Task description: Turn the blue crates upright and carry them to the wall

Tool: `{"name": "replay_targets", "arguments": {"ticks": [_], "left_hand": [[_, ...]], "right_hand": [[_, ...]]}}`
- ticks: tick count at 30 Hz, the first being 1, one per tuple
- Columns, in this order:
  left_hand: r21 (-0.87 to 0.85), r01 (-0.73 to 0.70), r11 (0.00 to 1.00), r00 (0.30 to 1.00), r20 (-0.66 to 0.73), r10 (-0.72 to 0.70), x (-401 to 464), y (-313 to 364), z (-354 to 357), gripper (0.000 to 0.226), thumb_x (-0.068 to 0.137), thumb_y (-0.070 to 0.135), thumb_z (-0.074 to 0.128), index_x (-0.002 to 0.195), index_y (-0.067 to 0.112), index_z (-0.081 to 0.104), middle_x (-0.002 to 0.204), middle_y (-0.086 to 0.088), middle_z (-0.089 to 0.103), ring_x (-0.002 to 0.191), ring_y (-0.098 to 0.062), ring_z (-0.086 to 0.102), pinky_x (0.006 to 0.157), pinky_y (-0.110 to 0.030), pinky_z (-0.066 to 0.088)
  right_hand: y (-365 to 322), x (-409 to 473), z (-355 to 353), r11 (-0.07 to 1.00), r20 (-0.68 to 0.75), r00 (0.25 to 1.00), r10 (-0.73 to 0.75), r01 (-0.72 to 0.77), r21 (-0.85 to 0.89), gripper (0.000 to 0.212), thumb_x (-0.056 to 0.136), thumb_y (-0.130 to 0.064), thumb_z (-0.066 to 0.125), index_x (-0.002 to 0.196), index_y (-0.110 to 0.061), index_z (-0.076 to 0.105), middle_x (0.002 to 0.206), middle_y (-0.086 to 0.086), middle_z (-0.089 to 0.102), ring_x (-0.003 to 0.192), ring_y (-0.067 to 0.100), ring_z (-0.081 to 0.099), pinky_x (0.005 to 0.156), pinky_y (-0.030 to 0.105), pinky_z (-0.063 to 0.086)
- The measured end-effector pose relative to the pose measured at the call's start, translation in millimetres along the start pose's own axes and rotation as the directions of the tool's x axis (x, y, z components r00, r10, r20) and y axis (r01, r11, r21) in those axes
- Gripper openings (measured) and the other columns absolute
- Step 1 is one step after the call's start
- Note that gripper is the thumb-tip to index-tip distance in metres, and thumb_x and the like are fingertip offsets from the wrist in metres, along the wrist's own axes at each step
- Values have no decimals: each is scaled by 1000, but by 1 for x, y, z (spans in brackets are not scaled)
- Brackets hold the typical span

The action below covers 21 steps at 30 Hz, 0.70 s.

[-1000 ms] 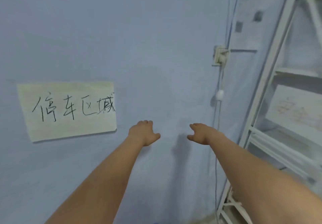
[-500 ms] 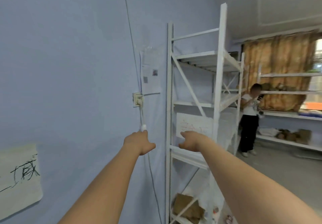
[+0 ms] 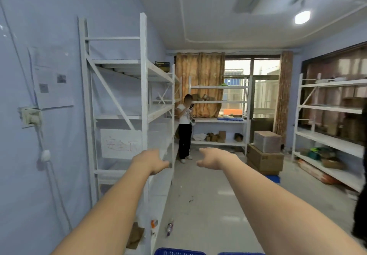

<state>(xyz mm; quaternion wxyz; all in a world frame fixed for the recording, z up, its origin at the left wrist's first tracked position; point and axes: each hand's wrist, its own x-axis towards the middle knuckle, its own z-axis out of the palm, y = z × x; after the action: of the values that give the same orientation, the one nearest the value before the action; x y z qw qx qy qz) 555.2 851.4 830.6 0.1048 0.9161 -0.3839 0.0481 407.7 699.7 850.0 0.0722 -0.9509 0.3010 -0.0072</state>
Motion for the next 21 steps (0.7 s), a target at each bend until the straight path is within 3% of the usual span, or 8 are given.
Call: {"name": "replay_targets", "arguments": {"ticks": [4, 9, 11, 14, 21], "left_hand": [[-25, -93, 995, 996, 6, 94, 17, 84, 7, 62, 85, 53, 46, 134, 15, 45, 135, -11, 53, 118, -29, 53, 85, -35, 43], [-21, -174, 984, 984, 37, 175, 31, 179, 34, 68, 88, 54, 43, 140, 12, 36, 142, -13, 45, 124, -29, 49, 97, -39, 45], [-10, -206, 979, 977, 54, 206, 32, 212, 51, 64, 86, 53, 43, 136, 13, 40, 137, -12, 48, 120, -29, 50, 94, -40, 46], [10, -209, 978, 975, 84, 208, 34, 248, 72, 60, 85, 52, 43, 132, 14, 42, 131, -11, 51, 114, -28, 53, 84, -37, 46], [14, -186, 982, 977, 113, 183, 78, 289, 103, 66, 84, 54, 43, 137, 14, 40, 140, -11, 46, 122, -29, 49, 94, -41, 46]], "right_hand": [[76, -20, -19, 996, -25, 996, 86, -86, -5, 70, 94, -45, 45, 153, -20, 14, 159, 5, 21, 145, 26, 24, 115, 42, 26], [167, -27, -23, 986, -42, 986, 164, -163, 15, 71, 92, -46, 46, 152, -22, 16, 159, 5, 22, 144, 27, 25, 114, 44, 27], [198, -27, -15, 985, -32, 985, 169, -168, 28, 73, 91, -48, 46, 152, -23, 15, 160, 5, 21, 145, 27, 24, 113, 44, 27], [234, -23, 1, 985, -6, 986, 169, -169, 31, 74, 90, -48, 47, 152, -22, 16, 159, 6, 22, 145, 28, 24, 113, 44, 25], [287, 11, 18, 983, 27, 984, 175, -177, 56, 73, 91, -47, 46, 152, -19, 16, 158, 7, 24, 144, 27, 26, 113, 43, 26]]}}
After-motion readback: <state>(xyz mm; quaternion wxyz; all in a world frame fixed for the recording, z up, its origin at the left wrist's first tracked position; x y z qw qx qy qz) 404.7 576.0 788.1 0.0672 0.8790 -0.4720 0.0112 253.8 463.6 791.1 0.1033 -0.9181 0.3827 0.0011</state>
